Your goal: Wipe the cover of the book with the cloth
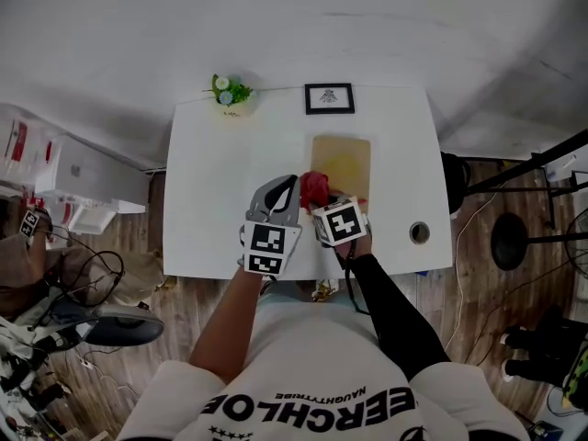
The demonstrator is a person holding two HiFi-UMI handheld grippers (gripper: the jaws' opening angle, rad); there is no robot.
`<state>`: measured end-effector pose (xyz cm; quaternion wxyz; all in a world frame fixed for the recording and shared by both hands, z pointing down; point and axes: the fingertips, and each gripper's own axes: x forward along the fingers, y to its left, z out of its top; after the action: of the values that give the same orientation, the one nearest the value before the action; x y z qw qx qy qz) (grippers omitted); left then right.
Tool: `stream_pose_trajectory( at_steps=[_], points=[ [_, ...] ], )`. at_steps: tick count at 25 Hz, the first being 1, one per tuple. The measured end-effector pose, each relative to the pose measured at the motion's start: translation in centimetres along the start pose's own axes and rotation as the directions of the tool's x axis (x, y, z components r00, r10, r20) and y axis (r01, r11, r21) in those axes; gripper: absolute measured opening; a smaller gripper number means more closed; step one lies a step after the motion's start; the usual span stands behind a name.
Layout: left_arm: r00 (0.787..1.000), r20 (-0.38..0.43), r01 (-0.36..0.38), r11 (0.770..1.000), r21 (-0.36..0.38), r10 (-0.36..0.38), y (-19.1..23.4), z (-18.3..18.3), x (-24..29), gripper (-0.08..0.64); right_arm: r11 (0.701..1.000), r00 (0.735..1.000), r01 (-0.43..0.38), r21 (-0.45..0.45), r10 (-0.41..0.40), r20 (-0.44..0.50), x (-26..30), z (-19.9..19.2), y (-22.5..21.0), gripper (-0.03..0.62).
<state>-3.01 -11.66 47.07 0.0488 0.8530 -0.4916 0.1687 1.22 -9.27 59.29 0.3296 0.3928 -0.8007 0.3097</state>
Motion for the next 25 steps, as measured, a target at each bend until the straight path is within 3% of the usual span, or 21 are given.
stream_pose_trajectory(
  at_steps=[4,7,16,25],
  points=[
    [1.000,-0.001,-0.012,1.000,0.001,0.012,0.2,-0.2,-0.9,0.057,0.998,0.998,-0.014,-0.056,0.010,-0.063,1.7,-3.0,1.6,0.107],
    [1.000,0.001,-0.020,1.000,0.000,0.020,0.3,-0.3,-1.3,0.057,0.997,0.997,0.036,-0.072,-0.041,-0.070,1.0,-3.3,0.1,0.107],
    [1.000,0.025,-0.016,1.000,0.016,0.016,-0.7,0.2,-1.4,0.057,0.988,0.988,0.153,0.021,-0.153,-0.010,-3.9,-5.3,-8.4,0.106],
    [0.999,0.036,-0.016,1.000,0.016,0.016,-1.5,0.4,-1.7,0.057,0.980,0.979,0.197,-0.011,-0.196,0.053,-4.2,-5.4,-8.9,0.107]
  ],
)
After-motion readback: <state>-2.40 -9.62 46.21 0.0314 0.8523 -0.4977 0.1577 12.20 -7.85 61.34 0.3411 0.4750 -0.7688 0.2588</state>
